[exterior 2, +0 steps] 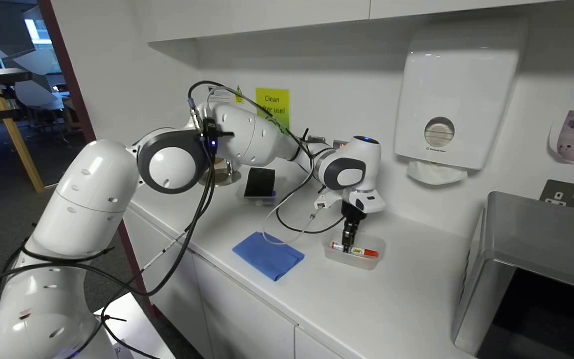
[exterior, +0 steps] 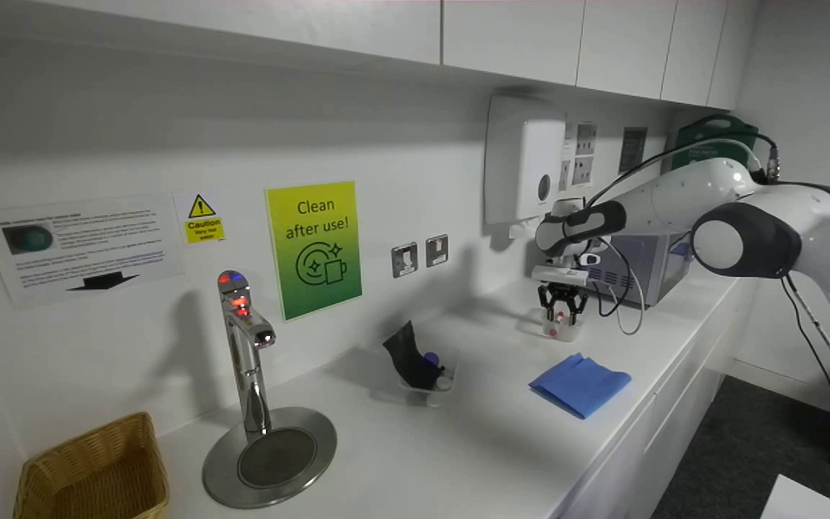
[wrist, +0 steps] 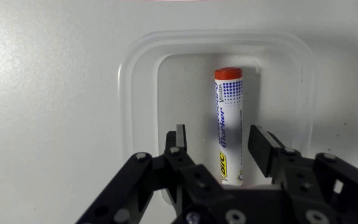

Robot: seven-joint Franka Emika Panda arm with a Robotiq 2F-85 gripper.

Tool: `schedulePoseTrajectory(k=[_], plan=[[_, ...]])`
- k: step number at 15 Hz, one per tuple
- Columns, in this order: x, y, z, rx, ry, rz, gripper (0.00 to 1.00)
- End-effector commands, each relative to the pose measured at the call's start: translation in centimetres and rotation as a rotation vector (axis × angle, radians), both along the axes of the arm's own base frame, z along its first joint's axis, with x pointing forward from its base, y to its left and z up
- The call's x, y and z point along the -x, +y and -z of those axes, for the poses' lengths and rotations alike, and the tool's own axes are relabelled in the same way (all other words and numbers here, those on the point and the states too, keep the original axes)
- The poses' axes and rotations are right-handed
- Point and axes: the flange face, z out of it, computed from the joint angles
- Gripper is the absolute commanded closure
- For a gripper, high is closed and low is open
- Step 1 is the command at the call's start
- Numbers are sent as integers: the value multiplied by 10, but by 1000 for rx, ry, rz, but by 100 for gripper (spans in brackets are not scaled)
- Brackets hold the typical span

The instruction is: Take the marker out of the plastic bowl

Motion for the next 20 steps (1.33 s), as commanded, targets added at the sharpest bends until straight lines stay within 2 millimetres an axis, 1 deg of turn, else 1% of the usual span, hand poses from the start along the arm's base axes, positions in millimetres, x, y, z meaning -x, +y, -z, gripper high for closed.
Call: schedulePoseTrajectory(k=[1, 9, 10, 11, 12, 13, 14, 15, 17, 18, 20], plan=[[-4, -2, -5, 5, 4, -37, 43], [-5, 1, 8, -11, 19, -57, 44], [-5, 1, 9, -12, 22, -58, 48], [-5, 1, 10, -12, 22, -58, 65], [-5, 1, 11, -13, 24, -58, 73], [-5, 1, 11, -12, 24, -59, 74], [-6, 2, 9, -11, 22, -58, 80], [-6, 2, 9, -11, 20, -59, 89], [-6, 2, 6, -8, 15, -60, 96], [-6, 2, 6, -8, 12, -60, 92], [-5, 2, 2, -4, 7, -59, 95]])
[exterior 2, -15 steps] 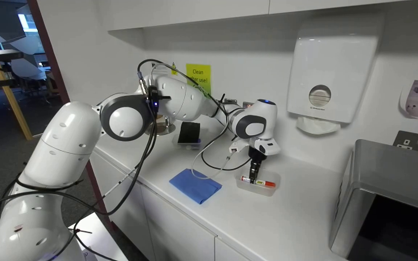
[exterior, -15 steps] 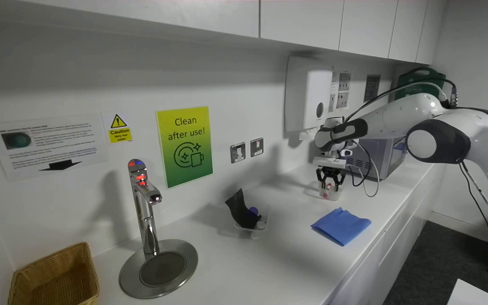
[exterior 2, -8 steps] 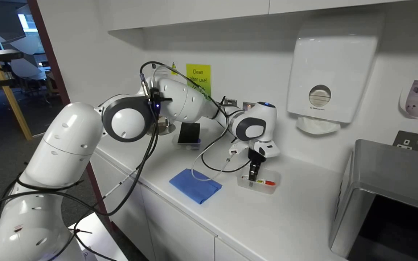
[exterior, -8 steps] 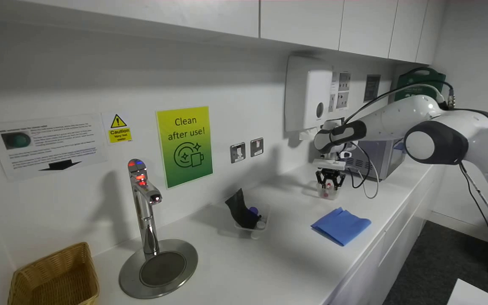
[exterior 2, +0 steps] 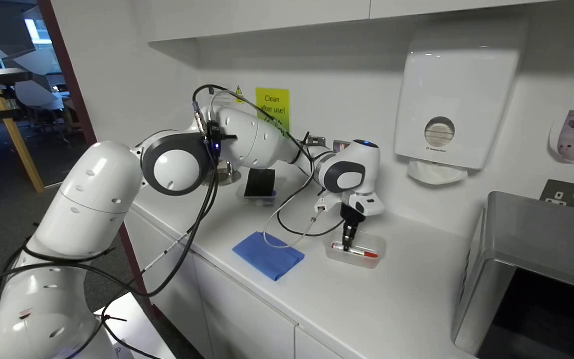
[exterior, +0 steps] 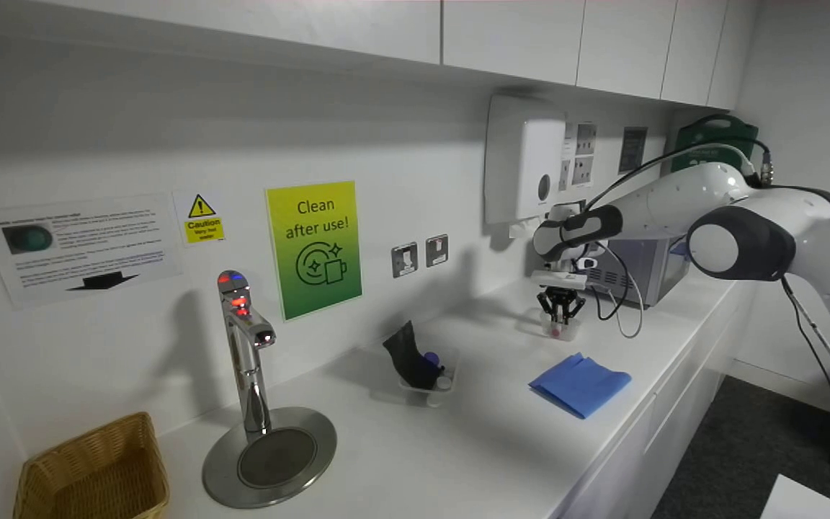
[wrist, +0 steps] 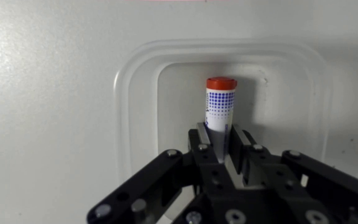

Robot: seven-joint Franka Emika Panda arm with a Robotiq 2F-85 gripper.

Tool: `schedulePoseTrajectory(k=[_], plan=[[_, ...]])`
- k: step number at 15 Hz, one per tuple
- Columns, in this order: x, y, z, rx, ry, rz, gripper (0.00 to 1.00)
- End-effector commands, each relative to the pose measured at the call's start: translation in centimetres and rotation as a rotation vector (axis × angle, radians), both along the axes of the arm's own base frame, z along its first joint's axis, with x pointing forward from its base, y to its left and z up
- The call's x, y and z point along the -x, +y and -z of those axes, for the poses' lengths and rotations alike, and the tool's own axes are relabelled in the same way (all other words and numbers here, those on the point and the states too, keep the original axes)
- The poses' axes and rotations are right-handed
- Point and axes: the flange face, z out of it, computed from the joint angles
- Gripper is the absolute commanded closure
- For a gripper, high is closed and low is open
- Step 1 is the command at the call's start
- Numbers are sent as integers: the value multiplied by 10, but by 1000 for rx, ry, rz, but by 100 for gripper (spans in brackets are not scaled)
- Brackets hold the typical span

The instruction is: Take the marker out of the plastic bowl

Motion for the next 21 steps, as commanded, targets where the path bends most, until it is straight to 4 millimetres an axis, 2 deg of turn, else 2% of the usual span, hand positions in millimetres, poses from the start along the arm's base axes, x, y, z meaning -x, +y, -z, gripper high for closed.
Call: schedulePoseTrajectory(k=[1, 21], plan=[[-1, -2, -14, 7, -10, -19, 95], [0, 19, -72, 59, -94, -57, 95]])
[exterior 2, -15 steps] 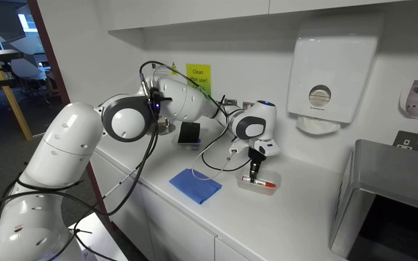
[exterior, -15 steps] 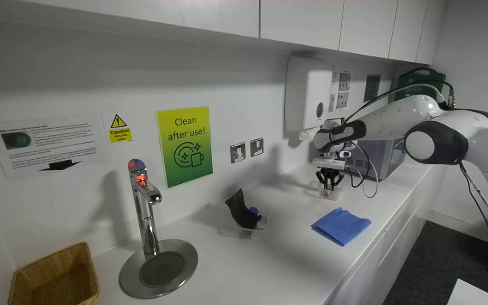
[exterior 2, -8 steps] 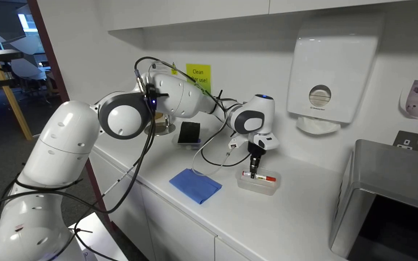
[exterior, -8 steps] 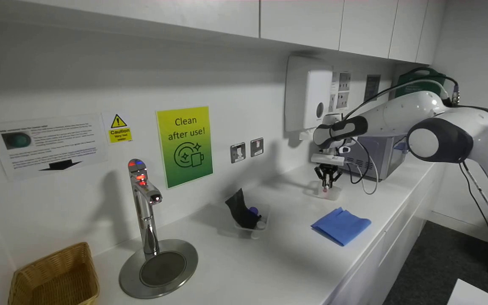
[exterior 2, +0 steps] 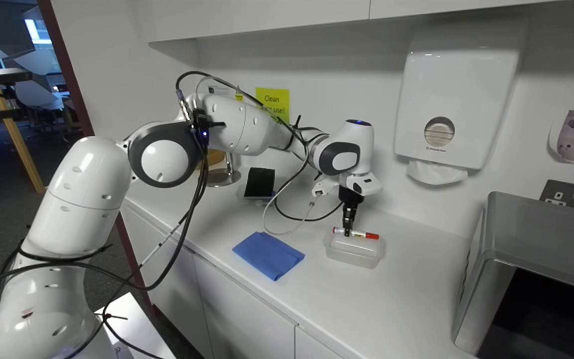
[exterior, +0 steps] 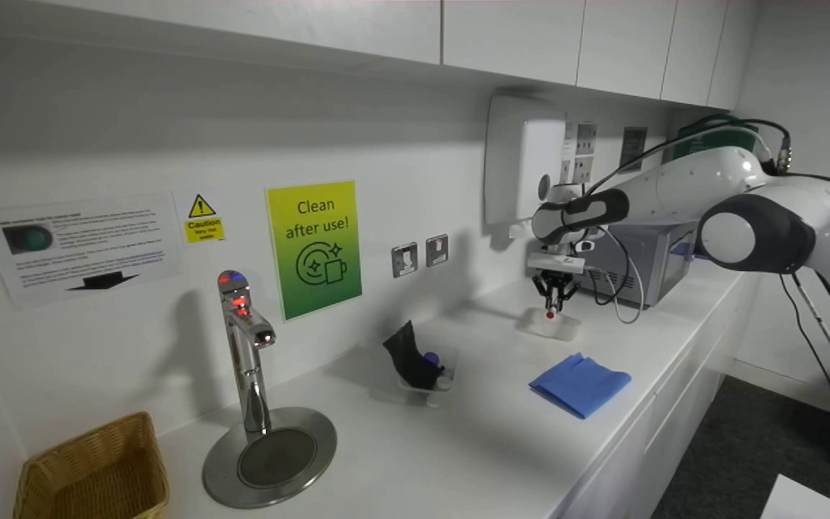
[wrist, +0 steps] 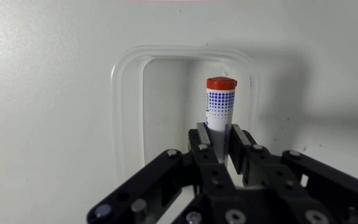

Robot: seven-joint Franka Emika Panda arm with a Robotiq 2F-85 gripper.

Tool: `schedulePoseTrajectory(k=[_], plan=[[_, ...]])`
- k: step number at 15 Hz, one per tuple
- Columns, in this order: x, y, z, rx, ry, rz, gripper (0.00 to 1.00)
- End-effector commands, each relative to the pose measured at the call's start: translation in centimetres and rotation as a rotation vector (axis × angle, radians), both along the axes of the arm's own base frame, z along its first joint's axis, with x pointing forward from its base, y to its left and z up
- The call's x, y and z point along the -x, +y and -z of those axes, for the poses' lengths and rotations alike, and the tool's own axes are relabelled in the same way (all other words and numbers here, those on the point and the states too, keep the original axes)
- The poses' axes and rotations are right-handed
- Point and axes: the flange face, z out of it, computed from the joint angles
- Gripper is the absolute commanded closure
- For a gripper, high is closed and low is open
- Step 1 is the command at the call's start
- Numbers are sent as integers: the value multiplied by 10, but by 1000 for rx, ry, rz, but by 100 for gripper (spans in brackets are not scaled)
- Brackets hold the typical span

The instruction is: Take the marker out of the plastic bowl

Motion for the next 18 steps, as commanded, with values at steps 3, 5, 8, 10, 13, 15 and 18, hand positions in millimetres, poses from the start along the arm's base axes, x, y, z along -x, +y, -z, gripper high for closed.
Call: schedulePoseTrajectory(k=[3, 5, 8, 10, 13, 15, 18], plan=[[5, 9, -24, 31, -28, -36, 95], [5, 16, -28, 32, -30, -50, 95], [8, 40, -36, -14, -28, -116, 95], [9, 57, -43, -21, -40, -156, 95], [15, 87, -52, -33, -32, -206, 95], [19, 109, -49, -17, -21, -213, 95], [30, 135, -34, -7, 18, -237, 95]])
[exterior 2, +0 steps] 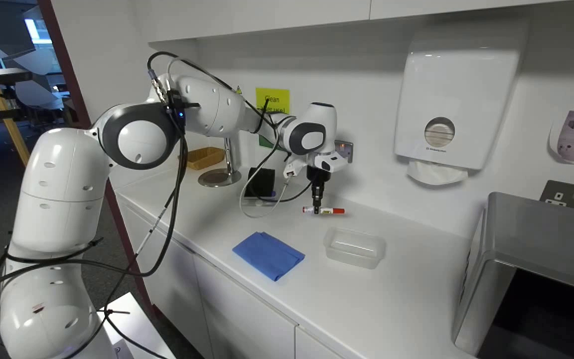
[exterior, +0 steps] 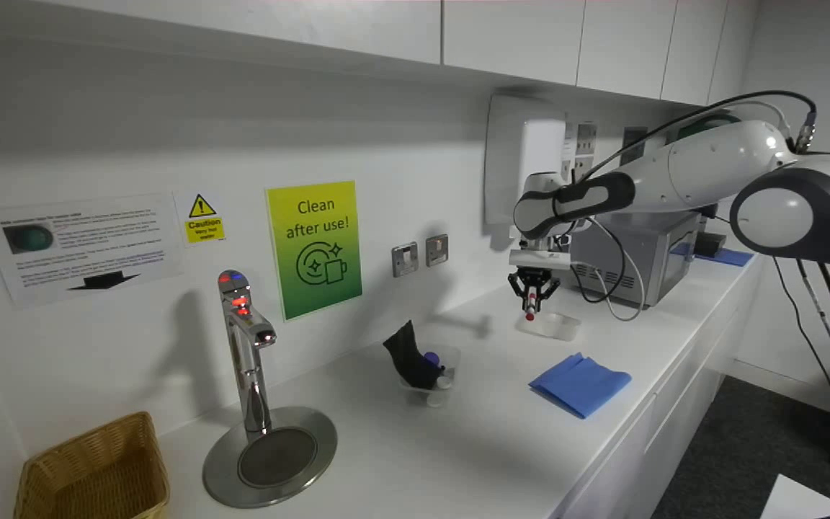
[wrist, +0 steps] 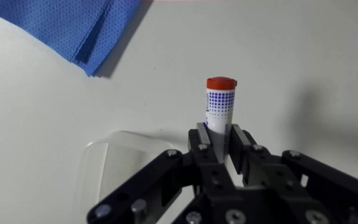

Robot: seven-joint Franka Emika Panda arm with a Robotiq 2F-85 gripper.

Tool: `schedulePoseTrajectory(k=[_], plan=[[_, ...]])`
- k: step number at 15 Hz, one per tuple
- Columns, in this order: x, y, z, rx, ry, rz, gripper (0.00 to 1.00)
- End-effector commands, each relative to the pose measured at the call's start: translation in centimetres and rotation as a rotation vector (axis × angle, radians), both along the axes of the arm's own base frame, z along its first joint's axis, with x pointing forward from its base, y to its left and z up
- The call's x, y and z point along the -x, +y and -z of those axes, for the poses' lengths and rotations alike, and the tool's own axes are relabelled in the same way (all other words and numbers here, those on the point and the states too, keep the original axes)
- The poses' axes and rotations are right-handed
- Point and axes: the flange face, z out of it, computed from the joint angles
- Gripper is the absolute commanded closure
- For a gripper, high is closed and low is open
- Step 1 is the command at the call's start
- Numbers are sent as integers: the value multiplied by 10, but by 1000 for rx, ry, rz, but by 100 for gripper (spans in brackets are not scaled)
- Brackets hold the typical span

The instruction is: Take the marker out of the plastic bowl

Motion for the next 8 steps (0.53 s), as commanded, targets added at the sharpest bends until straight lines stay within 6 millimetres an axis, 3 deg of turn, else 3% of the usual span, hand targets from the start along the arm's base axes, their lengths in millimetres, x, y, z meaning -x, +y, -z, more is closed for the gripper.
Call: schedulePoseTrajectory(k=[1, 8], plan=[[28, 29, 7, 23, 29, -21, 95], [52, 75, 30, 28, 99, -11, 95]])
